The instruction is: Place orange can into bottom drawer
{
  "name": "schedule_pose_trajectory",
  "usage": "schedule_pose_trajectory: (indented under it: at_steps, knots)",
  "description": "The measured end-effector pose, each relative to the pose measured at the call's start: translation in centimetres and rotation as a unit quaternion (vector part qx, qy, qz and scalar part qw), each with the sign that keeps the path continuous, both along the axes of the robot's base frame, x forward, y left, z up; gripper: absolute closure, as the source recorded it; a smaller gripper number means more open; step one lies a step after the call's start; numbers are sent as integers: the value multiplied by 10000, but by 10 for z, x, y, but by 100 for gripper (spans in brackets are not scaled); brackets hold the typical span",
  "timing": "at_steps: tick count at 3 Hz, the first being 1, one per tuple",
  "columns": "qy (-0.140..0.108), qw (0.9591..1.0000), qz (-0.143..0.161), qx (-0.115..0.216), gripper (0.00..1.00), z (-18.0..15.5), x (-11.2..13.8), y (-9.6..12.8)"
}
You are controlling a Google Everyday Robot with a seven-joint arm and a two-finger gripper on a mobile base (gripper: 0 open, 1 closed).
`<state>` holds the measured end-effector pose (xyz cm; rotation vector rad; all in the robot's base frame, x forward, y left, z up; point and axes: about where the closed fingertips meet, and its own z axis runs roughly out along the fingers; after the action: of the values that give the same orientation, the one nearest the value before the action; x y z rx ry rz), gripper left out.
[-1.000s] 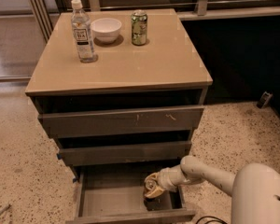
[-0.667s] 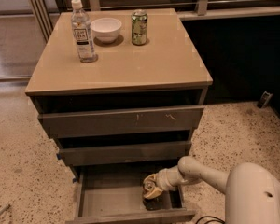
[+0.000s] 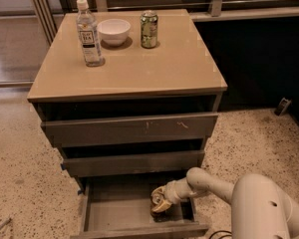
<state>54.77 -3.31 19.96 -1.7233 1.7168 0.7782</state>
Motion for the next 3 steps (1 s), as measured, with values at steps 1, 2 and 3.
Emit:
schedule_pose_trajectory:
  at_steps: [1, 2, 3]
  knots:
    - [-116, 9999, 40, -88, 100, -14, 3, 2]
    - [-177, 9997, 67, -150, 100, -22, 4, 3]
    - [-186, 9997, 81, -156, 81, -20, 3, 3]
